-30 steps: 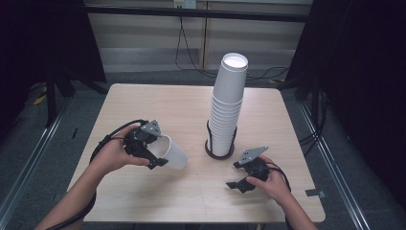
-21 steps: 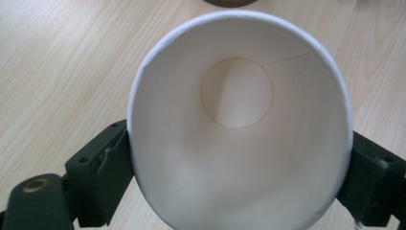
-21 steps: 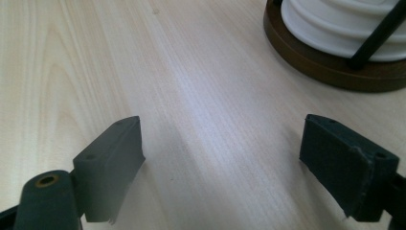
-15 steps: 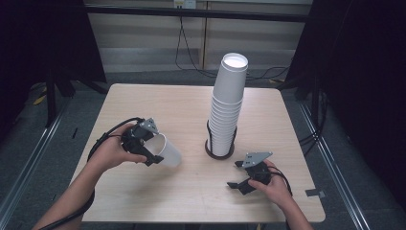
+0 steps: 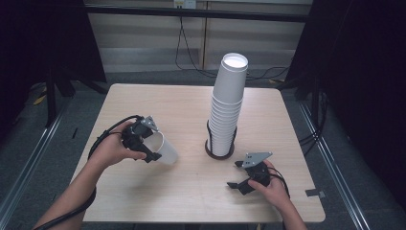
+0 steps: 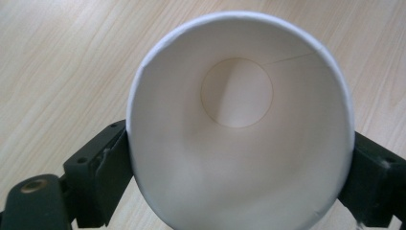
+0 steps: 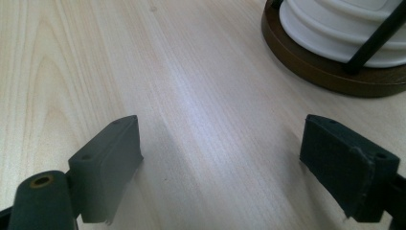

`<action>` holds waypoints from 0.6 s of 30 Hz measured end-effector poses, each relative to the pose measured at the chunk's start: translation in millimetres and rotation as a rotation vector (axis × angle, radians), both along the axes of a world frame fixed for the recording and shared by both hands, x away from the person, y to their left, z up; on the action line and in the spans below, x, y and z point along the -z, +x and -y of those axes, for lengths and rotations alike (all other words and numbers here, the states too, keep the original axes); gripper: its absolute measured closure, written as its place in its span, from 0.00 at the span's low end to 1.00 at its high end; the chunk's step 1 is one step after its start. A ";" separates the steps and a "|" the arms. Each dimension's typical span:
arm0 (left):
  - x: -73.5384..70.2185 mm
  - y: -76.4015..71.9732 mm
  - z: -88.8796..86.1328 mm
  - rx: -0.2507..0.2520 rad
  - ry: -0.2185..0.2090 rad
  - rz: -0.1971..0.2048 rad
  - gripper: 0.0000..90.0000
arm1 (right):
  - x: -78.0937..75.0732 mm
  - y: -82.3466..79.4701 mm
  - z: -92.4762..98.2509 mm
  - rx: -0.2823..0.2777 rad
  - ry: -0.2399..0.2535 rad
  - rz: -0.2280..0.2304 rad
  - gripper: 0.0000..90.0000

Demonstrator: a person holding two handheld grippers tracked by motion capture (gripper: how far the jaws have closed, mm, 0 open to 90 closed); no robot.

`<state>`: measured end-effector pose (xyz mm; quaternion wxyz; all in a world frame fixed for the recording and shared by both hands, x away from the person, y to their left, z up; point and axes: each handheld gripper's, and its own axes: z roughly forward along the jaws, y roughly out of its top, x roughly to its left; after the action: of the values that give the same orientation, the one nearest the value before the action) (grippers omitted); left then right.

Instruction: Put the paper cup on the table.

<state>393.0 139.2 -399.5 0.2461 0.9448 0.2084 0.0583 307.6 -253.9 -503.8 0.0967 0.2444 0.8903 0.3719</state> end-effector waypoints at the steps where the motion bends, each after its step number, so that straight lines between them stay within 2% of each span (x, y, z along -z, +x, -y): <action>1: 0.2 1.0 -0.1 0.001 0.002 0.001 0.13 | 0.0 0.0 0.0 0.000 0.000 0.000 0.15; 3: 0.5 1.3 0.2 -0.010 -0.004 0.005 0.12 | 0.0 0.0 0.0 0.000 0.000 0.000 0.15; 5: -0.2 3.1 -0.1 -0.007 0.009 0.005 0.12 | 0.0 0.0 0.0 0.000 0.000 0.000 0.15; 6: 0.4 3.1 0.4 -0.020 -0.002 0.005 0.12 | 0.0 0.0 0.0 0.000 0.000 0.000 0.15; 8: -0.6 5.0 -0.1 -0.012 0.013 0.007 0.12 | 0.0 -0.1 0.0 0.000 0.000 0.000 0.15; 9: 0.0 4.7 0.3 -0.033 0.002 0.004 0.12 | 0.0 -0.2 -0.1 0.002 0.000 0.000 0.15; 11: -0.3 7.1 0.1 -0.024 0.023 0.007 0.12 | 0.0 -0.4 -0.2 0.003 0.001 0.000 0.15; 12: 1.0 7.1 1.1 -0.033 0.013 0.010 0.12 | 0.0 -0.4 -0.2 0.003 0.001 -0.001 0.15; 18: 3.5 10.1 3.8 -0.038 0.029 -0.001 0.11 | 0.0 -0.4 -0.2 0.004 0.000 0.000 0.15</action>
<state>403.1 135.4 -403.0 0.2313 0.9441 0.2254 0.0657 307.2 -253.8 -503.7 0.0973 0.2463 0.8897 0.3719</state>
